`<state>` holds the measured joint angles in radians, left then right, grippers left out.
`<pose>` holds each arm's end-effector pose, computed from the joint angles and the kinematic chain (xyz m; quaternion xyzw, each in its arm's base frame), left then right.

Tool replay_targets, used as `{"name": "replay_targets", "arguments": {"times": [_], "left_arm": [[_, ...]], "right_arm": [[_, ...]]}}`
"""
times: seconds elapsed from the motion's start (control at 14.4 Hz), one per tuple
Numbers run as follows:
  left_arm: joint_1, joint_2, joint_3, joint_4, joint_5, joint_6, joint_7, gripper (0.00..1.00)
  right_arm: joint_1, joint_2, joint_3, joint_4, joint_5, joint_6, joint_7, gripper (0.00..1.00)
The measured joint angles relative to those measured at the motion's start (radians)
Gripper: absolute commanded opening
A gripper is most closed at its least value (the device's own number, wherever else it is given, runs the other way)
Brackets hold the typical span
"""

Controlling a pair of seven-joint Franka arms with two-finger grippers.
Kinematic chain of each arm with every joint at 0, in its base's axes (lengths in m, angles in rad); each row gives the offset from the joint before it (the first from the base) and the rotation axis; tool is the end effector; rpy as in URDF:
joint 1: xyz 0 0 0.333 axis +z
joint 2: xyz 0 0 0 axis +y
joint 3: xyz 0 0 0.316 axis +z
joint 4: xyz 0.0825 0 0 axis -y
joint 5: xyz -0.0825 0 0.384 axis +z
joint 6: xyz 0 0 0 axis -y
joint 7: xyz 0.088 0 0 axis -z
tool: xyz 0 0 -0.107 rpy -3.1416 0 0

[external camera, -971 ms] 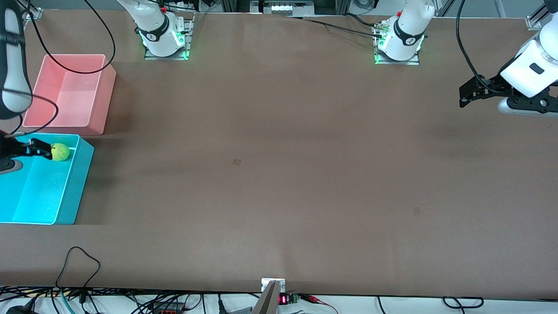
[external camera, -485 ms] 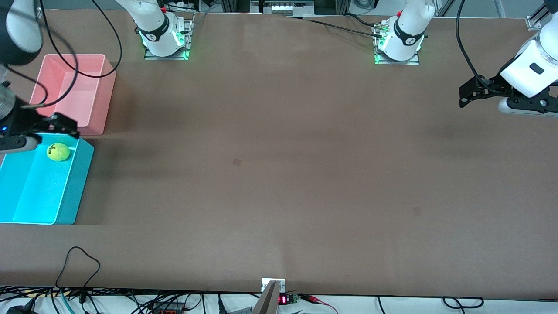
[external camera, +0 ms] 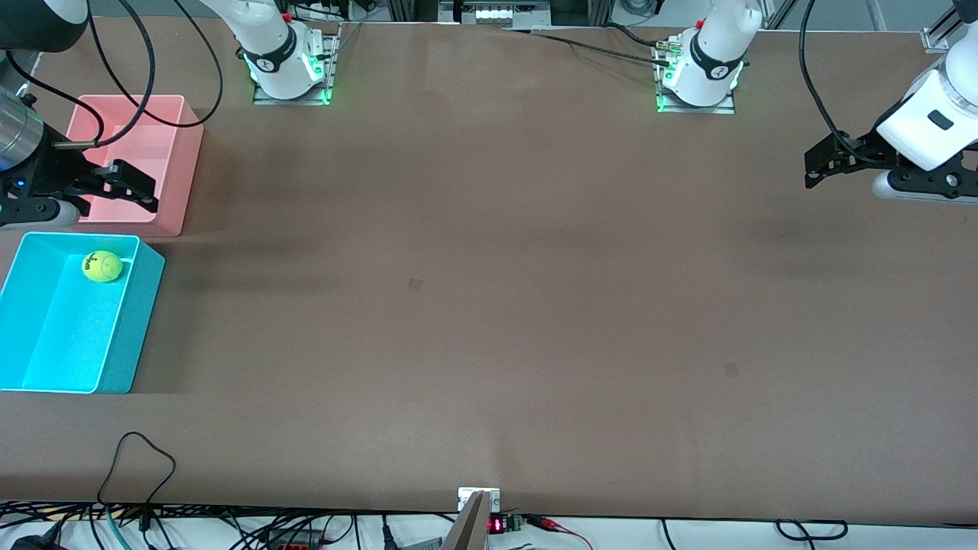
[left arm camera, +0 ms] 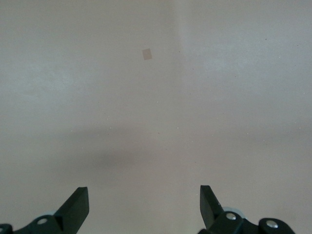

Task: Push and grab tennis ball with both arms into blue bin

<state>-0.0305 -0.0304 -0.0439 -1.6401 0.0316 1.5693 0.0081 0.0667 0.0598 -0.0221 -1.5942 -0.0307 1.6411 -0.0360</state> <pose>0.5421 -0.0374 0.6084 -0.9988 0.0415 0.0197 0.0171 0.5769 0.0230 0.5857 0.9990 0.0415 -0.0064 0.0160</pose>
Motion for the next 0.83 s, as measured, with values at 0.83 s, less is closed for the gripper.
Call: {"name": "replay_targets", "arguments": {"times": [0.83], "left_arm": [[0.0, 0.0, 0.0, 0.0, 0.0, -0.002, 0.0, 1.0]], "right_arm": [[-0.015, 0.007, -0.009, 0.0, 0.025, -0.013, 0.003, 1.0]]}}
